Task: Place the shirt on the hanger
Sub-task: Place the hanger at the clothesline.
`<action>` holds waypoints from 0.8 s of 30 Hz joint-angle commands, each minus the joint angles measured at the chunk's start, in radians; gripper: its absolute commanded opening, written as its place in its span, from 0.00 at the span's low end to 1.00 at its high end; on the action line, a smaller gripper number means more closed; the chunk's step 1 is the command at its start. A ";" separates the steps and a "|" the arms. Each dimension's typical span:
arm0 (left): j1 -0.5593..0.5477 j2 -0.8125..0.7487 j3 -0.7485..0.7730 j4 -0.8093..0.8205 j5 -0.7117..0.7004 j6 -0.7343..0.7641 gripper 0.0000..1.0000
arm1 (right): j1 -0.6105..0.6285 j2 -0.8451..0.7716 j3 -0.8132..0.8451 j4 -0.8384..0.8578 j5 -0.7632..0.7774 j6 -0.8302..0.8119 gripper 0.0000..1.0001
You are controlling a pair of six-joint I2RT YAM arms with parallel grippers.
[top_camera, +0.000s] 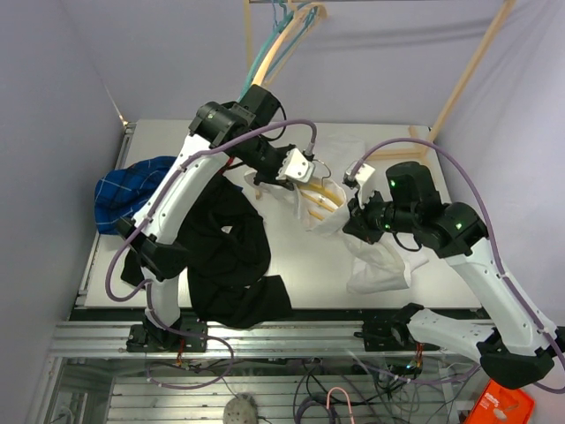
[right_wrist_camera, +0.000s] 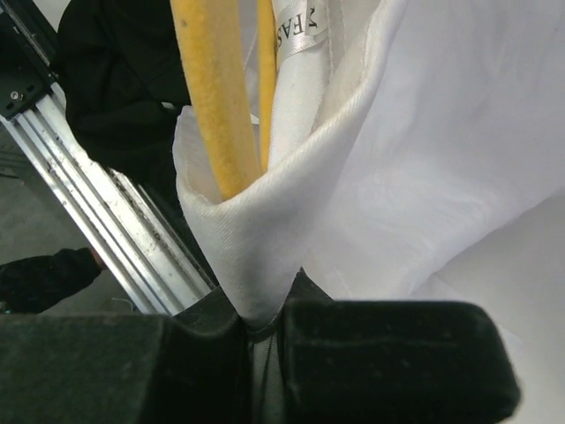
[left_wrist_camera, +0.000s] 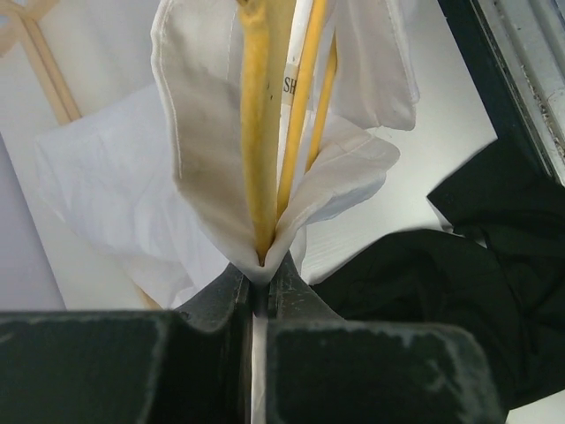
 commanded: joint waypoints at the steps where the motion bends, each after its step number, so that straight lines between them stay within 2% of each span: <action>1: 0.035 -0.014 0.061 0.007 0.103 0.022 0.07 | 0.007 -0.047 0.040 0.197 -0.038 0.003 0.00; 5: 0.078 0.000 0.110 0.008 0.139 -0.014 0.07 | 0.006 -0.075 0.038 0.222 -0.038 0.012 0.00; 6: 0.076 -0.001 0.102 0.008 0.142 -0.024 0.11 | 0.007 -0.074 0.038 0.221 -0.044 0.013 0.00; 8: 0.068 -0.014 0.063 0.009 0.151 -0.032 0.44 | 0.007 -0.069 0.034 0.223 -0.054 0.011 0.00; 9: 0.062 -0.016 0.050 0.009 0.149 -0.044 0.54 | 0.007 -0.066 0.033 0.225 -0.059 0.011 0.00; 15: 0.015 -0.005 0.014 0.008 0.094 -0.076 0.64 | 0.007 -0.051 0.045 0.239 -0.100 0.006 0.00; 16: 0.012 -0.002 0.014 0.008 0.090 -0.075 0.63 | 0.007 -0.049 0.047 0.242 -0.111 0.007 0.00; 17: 0.011 0.000 0.015 0.008 0.090 -0.073 0.53 | 0.007 -0.047 0.048 0.242 -0.118 0.007 0.00; 19: 0.008 0.006 0.019 0.008 0.093 -0.063 0.13 | 0.006 -0.037 0.050 0.239 -0.124 0.007 0.00; 20: 0.008 0.009 0.024 0.008 0.096 -0.062 0.08 | 0.006 -0.033 0.048 0.236 -0.123 0.005 0.00; 24: 0.008 -0.005 0.022 0.008 0.113 -0.026 0.07 | 0.006 -0.031 0.041 0.231 -0.106 0.006 0.00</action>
